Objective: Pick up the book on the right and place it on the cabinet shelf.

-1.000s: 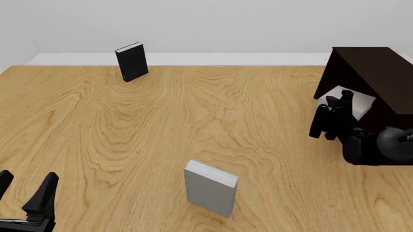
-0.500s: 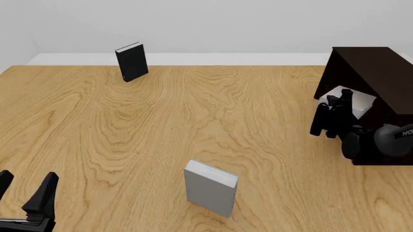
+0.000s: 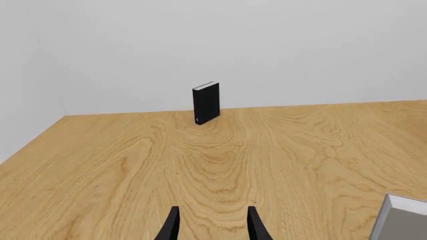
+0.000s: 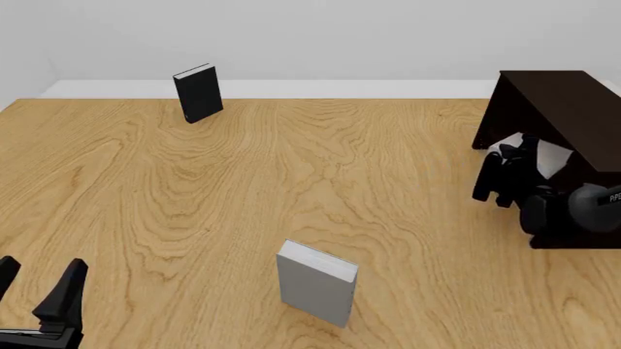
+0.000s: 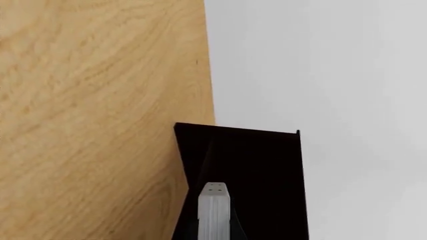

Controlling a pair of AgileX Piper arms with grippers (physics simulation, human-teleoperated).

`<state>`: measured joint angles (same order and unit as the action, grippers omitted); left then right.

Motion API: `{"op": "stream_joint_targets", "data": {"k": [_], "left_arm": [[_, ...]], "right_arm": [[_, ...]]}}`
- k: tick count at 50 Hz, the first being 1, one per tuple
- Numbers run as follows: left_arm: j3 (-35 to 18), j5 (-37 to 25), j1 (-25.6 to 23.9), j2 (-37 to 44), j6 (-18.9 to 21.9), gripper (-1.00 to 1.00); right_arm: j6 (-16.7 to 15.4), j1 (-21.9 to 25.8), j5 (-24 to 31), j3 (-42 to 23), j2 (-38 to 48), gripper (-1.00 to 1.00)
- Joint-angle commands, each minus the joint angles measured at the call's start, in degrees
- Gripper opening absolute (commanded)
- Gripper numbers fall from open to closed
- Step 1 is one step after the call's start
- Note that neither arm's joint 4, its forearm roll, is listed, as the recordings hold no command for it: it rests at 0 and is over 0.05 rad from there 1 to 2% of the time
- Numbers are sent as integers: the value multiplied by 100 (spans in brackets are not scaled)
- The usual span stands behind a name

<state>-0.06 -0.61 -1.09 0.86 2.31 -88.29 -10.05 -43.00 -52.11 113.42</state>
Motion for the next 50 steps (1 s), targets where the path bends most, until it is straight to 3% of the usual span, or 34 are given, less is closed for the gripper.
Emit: {"op": "stream_joint_targets", "data": {"k": [1,35,36,50], "left_arm": [[-1,15,2,10,-9,100],[0,35,-1,31,-38,100],[0,42,-1,40,-37,100],[0,39,-5,43,-40,100]], "right_arm": [[224,1,75,-65,-56,-100],[569,63,579,-43,-210,-100],[589,74,602,-47,-208,100],[658,98,668,20,-199,100]]}}
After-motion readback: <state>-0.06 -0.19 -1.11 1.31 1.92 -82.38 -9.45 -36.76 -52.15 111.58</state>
